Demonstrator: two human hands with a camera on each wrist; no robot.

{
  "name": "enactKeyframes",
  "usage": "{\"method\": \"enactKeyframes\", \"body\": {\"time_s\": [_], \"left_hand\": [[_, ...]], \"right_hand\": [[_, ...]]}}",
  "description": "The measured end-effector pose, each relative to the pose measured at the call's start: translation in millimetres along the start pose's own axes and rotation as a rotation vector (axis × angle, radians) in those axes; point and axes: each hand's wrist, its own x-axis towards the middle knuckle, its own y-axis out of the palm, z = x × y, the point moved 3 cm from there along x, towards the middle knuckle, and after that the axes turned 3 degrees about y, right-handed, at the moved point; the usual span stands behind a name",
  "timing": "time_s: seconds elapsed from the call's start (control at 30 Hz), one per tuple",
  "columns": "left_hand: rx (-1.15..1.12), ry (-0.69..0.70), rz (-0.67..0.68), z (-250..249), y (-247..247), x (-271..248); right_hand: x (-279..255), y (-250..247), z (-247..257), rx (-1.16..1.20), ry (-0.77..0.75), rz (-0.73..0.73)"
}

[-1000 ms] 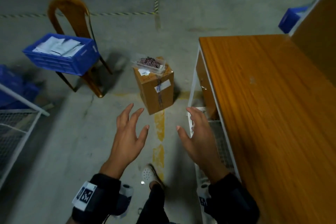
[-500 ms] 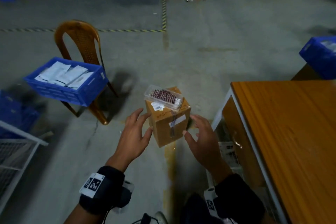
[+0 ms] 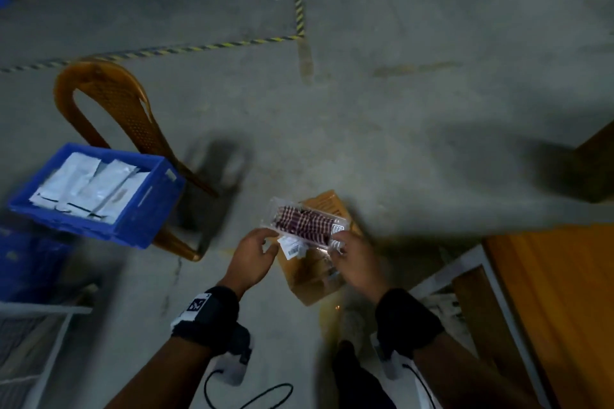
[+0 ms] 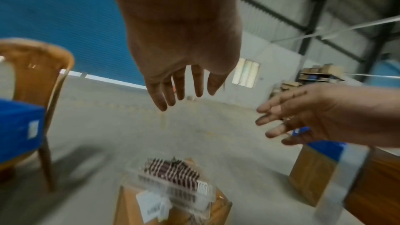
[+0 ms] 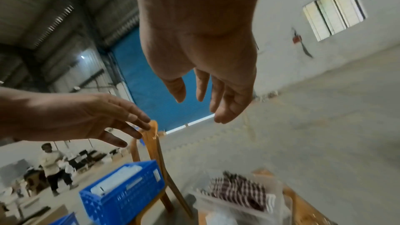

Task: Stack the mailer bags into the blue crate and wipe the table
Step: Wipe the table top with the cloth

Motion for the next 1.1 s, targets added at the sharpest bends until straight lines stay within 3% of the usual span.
{"method": "enactKeyframes", "body": {"time_s": [0.17,0.23,0.47,0.63,0.8,0.9,1.0,1.1], "left_hand": [[-0.213,-0.234,0.029,47.8,31.6,78.7],[-0.258,-0.263,0.06,63.3,48.8,100.7],[-0.116,-0.086,0.26,100.6,108.4,155.3],[-0.027,-0.073,0.325,134.9,133.7,168.2],[-0.072,0.012,0.329,142.6,125.2,170.1],[-0.1,0.081,0.287,134.1,102.6,169.7],[0.052,0.179,0.244,116.0,74.3,174.2],[0.198,0.27,0.254,80.6,36.1,175.5]], "right_hand": [[82.6,29.6,-23.6,-0.115,0.099,0.141],[106.6,42.9,-35.0,-0.144,0.14,0.166],[165.5,103.5,-68.3,-0.188,0.15,0.248],[180.9,138.3,-81.4,-0.233,0.24,0.356],[188.8,136.6,-77.0,-0.291,0.257,0.31],[186.3,119.3,-52.4,-0.283,0.144,0.173],[174.5,89.5,-17.9,-0.316,0.034,-0.01],[151.4,51.6,15.0,-0.331,-0.051,-0.076]]}}
